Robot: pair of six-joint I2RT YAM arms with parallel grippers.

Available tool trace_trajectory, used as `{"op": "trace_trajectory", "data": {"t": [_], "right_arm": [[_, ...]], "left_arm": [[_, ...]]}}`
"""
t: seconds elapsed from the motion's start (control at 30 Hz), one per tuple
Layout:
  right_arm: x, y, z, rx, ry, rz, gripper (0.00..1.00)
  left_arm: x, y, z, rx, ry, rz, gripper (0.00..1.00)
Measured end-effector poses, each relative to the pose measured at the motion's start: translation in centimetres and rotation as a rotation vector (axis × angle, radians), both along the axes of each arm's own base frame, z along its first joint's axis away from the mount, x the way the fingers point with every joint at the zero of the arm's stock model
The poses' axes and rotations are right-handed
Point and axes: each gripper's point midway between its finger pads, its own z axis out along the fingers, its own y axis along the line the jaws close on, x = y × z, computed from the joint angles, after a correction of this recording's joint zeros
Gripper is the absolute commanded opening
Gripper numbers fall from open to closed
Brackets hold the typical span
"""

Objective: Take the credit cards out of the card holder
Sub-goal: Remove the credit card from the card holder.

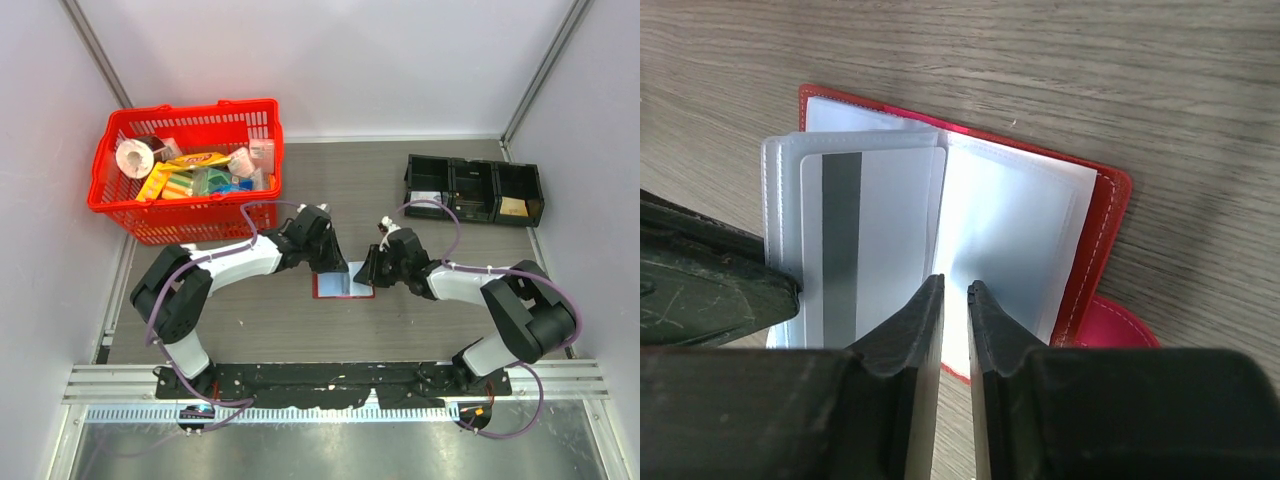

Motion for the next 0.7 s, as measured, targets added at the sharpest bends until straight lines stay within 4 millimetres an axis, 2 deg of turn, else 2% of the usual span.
{"op": "trace_trajectory", "data": {"t": [0.27, 0.7], "right_arm": [[0.02, -0.11, -0.04, 0.020, 0.000, -0.007, 0.20], [0.01, -0.21, -0.06, 0.029, 0.002, -0.008, 0.20]], "left_arm": [[-0.12, -0.28, 0.18, -0.012, 0.000, -0.010, 0.19], [-0.15, -0.32, 0.20, -0.015, 0.001, -0.011, 0.15]]}}
